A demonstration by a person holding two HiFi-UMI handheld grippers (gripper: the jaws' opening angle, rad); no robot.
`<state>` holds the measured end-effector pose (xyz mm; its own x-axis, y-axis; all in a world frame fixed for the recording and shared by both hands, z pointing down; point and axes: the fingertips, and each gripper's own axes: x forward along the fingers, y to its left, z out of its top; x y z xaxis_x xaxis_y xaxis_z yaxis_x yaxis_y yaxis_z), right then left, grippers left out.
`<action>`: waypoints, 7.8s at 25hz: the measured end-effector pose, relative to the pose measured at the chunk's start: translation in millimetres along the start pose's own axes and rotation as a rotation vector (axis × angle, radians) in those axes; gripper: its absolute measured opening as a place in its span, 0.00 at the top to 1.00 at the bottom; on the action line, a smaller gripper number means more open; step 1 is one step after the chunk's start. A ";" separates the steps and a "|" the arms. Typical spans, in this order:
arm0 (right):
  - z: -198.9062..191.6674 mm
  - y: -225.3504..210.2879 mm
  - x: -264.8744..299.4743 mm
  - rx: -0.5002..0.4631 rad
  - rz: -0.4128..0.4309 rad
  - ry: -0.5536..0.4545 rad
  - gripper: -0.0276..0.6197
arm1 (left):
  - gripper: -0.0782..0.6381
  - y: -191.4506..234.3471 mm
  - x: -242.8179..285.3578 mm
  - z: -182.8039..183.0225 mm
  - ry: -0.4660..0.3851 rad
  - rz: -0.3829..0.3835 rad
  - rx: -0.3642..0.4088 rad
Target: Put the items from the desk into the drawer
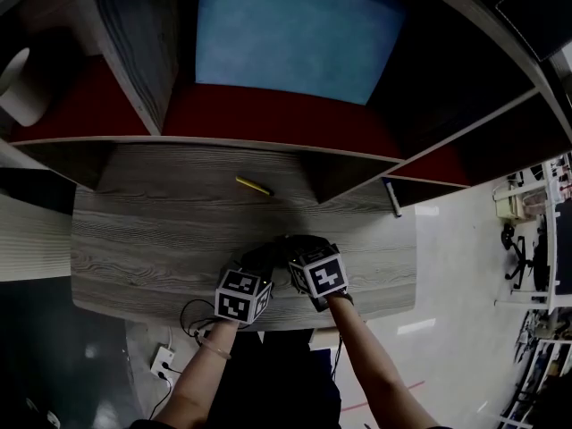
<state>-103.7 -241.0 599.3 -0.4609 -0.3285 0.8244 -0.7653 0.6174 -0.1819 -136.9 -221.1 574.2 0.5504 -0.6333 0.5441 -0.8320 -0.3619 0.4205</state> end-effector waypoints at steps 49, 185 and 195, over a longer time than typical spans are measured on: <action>-87.2 -57.2 -149.4 0.312 -0.220 -0.266 0.86 | 0.85 -161.5 16.0 -30.0 0.132 -0.256 0.222; -229.2 -6.9 -302.6 0.416 -0.102 -0.745 0.97 | 0.86 -326.9 -65.7 -126.1 -0.056 -0.216 0.197; -201.8 -15.3 -292.4 0.349 -0.121 -0.710 0.97 | 0.85 -299.0 -59.3 -106.0 -0.043 -0.131 0.242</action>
<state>133.5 -10.2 469.2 -0.4519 -0.8278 0.3324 -0.8704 0.3277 -0.3674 86.6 -2.8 493.1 0.6550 -0.5972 0.4630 -0.7494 -0.5918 0.2968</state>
